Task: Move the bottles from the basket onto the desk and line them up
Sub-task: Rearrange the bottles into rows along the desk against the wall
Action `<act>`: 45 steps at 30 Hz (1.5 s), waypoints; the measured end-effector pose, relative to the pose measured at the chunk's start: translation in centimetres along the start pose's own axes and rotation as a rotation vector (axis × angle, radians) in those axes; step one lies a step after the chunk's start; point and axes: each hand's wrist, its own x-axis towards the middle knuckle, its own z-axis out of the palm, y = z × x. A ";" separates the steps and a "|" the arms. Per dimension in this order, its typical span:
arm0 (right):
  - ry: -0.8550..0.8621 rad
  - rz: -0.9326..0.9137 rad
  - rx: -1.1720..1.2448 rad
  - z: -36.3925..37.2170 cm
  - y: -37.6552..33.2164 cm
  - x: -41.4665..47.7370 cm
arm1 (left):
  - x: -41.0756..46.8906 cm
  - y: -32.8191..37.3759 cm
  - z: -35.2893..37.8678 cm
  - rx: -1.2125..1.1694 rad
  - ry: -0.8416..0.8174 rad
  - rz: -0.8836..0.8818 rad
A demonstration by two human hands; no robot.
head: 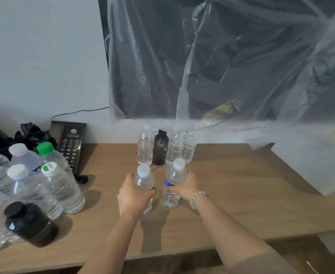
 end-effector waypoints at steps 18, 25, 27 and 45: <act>-0.006 -0.003 0.005 -5.3 1.3 3.0 | 0.2 4.0 5.4 -0.007 -0.090 0.051; -0.043 -0.020 -0.022 -9.5 2.6 5.7 | 0.7 6.2 9.2 0.019 -0.091 0.058; -0.047 -0.030 -0.035 -10.5 3.0 6.4 | 0.9 6.6 10.1 0.023 -0.082 0.053; -0.109 -0.102 -0.015 -16.0 4.8 11.9 | 1.3 10.8 16.4 -0.001 0.051 0.003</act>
